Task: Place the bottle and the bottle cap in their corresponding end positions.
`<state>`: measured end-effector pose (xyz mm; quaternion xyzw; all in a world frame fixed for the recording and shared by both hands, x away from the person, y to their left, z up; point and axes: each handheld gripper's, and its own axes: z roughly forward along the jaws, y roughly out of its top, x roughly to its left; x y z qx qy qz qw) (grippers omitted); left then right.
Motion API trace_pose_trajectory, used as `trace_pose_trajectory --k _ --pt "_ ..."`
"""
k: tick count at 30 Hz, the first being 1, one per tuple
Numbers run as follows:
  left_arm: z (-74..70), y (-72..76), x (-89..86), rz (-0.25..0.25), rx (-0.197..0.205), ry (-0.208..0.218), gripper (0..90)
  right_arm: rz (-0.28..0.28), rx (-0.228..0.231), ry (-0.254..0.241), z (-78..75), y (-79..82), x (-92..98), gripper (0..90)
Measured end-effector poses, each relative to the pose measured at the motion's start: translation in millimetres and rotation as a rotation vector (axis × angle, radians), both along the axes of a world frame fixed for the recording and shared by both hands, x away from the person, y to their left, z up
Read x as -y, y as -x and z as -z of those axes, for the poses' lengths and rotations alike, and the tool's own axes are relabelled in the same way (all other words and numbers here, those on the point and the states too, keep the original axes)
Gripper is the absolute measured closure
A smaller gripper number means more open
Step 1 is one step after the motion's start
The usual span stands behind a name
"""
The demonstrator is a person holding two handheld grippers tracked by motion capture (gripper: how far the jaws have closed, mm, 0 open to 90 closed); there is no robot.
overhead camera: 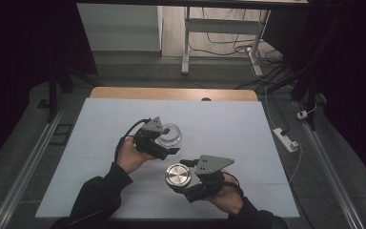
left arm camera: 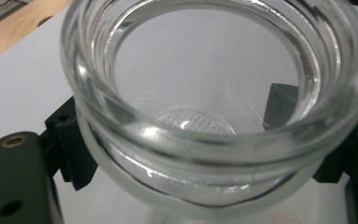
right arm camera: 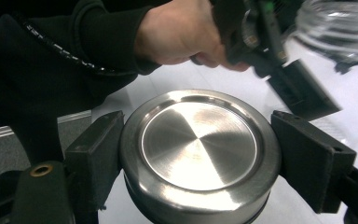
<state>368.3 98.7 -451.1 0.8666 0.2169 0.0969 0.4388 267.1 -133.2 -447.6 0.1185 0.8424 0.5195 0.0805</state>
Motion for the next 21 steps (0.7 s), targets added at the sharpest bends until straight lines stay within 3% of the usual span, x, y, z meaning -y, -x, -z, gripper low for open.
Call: trace_pose_trajectory --k 6,14,21 --pt "1.3 -5.3 5.2 0.0 0.008 -0.005 15.6 0.0 -0.017 0.0 9.4 0.0 -0.6 19.7" --pt "9.6 -11.4 2.9 -0.036 0.007 0.012 15.6 0.01 -0.021 0.014 20.6 -1.5 -3.5 19.7" --pt "16.8 -15.4 1.7 -0.047 0.001 0.009 15.6 0.011 -0.013 0.051 33.6 -3.0 -7.8 19.7"
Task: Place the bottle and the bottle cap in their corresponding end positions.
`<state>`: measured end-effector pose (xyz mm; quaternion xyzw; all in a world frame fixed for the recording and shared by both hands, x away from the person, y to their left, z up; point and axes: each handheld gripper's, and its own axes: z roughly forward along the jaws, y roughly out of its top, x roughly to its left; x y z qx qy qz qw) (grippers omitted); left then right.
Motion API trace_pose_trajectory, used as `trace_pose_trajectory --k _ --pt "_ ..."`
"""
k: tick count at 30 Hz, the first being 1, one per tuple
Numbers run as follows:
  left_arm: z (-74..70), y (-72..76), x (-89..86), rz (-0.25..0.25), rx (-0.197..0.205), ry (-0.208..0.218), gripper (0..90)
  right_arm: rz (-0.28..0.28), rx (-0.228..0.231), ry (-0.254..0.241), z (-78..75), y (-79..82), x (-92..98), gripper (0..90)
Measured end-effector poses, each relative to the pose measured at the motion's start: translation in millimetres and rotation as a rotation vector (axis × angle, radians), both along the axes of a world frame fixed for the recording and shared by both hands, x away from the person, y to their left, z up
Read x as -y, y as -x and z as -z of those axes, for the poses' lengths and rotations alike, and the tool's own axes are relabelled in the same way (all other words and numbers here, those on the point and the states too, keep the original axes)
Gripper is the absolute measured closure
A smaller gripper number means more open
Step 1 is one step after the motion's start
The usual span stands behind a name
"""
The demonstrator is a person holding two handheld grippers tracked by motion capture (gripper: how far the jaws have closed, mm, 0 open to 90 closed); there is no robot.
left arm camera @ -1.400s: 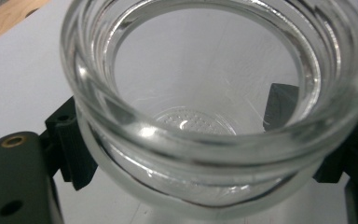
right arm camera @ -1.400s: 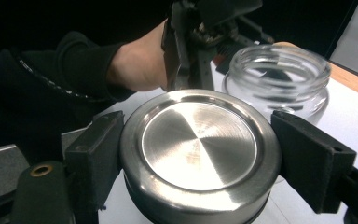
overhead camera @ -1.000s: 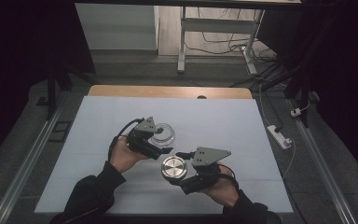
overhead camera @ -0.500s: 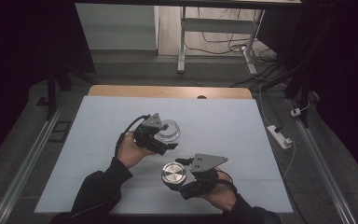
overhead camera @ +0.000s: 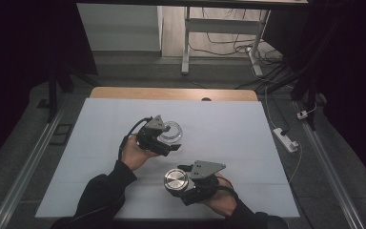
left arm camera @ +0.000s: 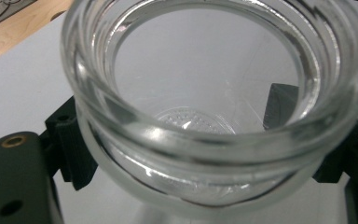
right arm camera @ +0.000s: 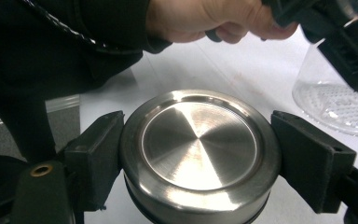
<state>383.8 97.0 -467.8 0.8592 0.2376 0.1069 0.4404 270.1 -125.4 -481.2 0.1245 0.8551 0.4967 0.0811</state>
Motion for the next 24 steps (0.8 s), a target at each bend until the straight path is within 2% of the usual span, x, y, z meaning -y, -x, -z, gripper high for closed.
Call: trace_pose_trajectory --k 8,19,24 --pt "11.0 -5.0 4.1 -0.005 -0.002 -0.028 15.6 -0.018 -0.011 0.033 12.5 0.1 -6.3 19.7" --pt "22.6 -10.9 2.9 -0.04 -0.004 -0.031 15.6 -0.025 -0.029 0.08 26.8 -2.0 -10.7 19.7" --pt "29.1 -15.2 4.0 -0.052 -0.004 -0.046 15.6 -0.024 -0.046 0.101 34.2 -3.8 -12.4 19.7"
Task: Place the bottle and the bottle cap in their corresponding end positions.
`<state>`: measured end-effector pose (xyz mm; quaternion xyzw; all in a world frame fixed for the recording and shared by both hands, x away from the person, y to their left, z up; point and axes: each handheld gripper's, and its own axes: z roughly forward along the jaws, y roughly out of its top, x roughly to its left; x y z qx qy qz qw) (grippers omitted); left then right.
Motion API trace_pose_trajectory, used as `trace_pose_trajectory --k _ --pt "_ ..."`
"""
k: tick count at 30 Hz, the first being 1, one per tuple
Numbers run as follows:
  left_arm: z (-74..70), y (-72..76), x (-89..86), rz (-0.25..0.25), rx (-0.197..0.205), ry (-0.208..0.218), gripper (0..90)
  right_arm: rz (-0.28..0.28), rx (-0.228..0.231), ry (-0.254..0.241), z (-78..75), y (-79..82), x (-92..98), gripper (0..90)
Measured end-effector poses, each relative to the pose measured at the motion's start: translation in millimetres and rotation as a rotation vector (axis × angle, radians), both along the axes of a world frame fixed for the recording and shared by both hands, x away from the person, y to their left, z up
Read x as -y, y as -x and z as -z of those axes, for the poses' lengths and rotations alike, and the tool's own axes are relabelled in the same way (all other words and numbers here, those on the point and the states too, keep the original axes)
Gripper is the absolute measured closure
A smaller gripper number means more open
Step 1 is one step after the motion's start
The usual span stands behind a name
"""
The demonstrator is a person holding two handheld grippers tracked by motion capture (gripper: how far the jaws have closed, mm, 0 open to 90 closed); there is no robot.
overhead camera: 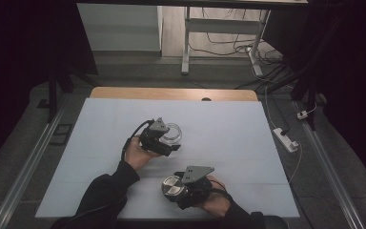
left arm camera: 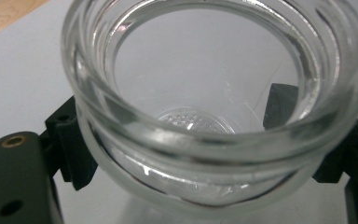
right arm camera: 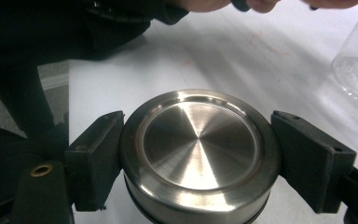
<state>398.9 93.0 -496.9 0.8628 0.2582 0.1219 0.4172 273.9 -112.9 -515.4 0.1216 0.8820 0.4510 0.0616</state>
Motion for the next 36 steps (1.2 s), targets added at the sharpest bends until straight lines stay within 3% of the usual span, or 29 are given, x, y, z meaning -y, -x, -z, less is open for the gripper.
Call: trace_pose_trajectory --k 18,21,23,25,30,36 --pt "18.1 -8.7 6.6 -0.034 -0.002 -0.038 15.5 -0.024 -0.056 0.092 17.6 -6.0 -3.9 19.6" --pt "19.7 -9.4 6.5 -0.035 -0.008 -0.031 15.5 -0.035 -0.043 0.135 20.4 -5.8 -4.5 19.3" --pt "20.5 -10.3 5.5 -0.035 -0.016 -0.022 15.5 -0.051 -0.009 0.154 20.5 -4.6 -5.0 19.3" --pt "21.6 -12.4 3.4 -0.036 -0.035 -0.005 15.4 -0.053 -0.011 0.157 20.1 -5.2 -5.0 19.2" --pt "22.2 -12.7 2.9 -0.031 -0.032 -0.003 15.1 -0.036 -0.057 0.157 21.4 -7.6 -5.3 16.5" --pt "20.8 -12.7 1.2 -0.031 -0.049 0.022 13.1 -0.018 -0.051 0.128 16.7 -7.9 -6.5 10.6"
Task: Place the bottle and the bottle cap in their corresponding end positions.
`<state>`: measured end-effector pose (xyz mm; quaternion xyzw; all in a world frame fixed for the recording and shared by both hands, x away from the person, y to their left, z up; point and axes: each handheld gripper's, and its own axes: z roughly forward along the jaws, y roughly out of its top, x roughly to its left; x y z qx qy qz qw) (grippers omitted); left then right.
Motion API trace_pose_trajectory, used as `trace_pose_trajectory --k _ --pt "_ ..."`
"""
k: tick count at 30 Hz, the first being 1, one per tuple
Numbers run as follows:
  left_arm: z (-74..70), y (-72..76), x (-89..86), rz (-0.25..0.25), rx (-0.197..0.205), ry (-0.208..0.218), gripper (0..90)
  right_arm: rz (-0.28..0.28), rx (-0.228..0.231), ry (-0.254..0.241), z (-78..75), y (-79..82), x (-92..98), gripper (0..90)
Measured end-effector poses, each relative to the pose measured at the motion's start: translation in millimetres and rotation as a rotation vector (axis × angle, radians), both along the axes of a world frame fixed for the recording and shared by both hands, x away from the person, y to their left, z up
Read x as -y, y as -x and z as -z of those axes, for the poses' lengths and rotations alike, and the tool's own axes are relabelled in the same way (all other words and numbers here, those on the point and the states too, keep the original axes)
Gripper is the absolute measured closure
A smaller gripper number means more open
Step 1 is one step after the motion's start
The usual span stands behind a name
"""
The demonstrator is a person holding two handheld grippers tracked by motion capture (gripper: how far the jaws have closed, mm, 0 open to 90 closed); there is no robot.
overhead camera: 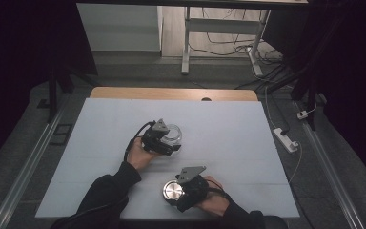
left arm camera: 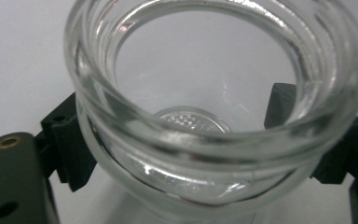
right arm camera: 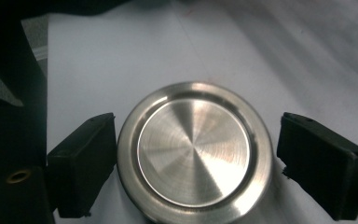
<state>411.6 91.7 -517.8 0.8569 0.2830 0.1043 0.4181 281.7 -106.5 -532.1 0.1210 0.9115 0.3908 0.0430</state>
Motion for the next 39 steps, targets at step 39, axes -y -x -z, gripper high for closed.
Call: trace_pose_trajectory --k 39 --pt "-25.1 43.9 -38.3 0.03 -0.033 0.152 0.0 0.122 -0.008 -0.098 -27.1 -5.3 24.5 1.3"
